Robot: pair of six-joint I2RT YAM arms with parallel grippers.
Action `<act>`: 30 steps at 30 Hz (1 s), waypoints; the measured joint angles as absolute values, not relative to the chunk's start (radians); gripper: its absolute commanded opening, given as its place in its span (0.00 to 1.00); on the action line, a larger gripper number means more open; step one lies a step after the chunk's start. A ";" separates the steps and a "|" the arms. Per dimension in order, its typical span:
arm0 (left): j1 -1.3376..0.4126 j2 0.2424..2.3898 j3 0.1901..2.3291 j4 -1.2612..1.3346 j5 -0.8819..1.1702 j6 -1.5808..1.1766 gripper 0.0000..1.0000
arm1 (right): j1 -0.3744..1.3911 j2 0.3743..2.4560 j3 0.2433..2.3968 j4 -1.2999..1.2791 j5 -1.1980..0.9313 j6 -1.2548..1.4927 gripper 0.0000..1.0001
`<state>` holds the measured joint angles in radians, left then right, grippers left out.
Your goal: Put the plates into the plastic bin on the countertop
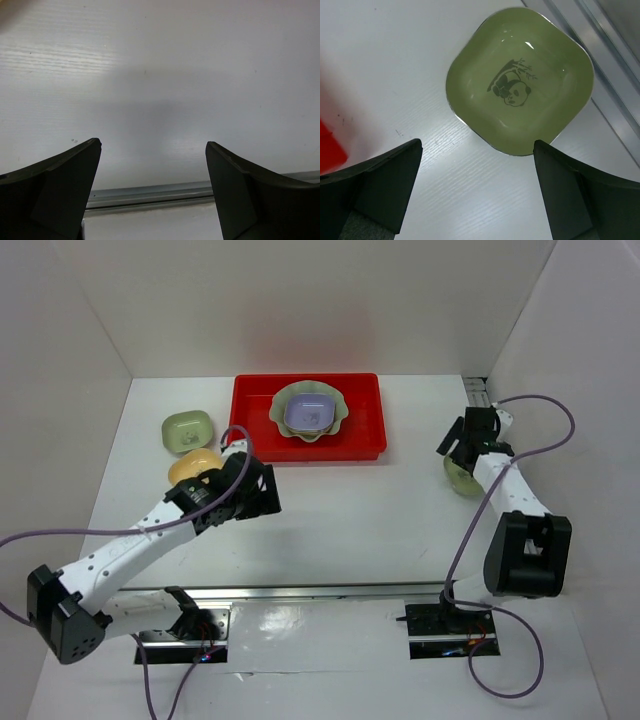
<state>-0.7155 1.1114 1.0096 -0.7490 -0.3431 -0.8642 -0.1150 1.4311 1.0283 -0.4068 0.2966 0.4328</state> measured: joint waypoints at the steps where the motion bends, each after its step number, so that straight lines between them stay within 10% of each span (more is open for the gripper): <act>1: -0.696 1.134 1.016 -0.737 -0.329 -0.865 0.99 | -0.114 1.444 1.028 -0.400 0.295 0.421 0.97; 20: -0.397 1.267 1.121 -0.641 -0.110 -0.817 0.99 | -0.076 1.698 0.996 -0.302 0.261 0.350 0.80; 30: -0.380 1.261 1.113 -0.630 -0.072 -0.788 0.99 | -0.076 1.756 0.997 -0.234 0.266 0.358 0.36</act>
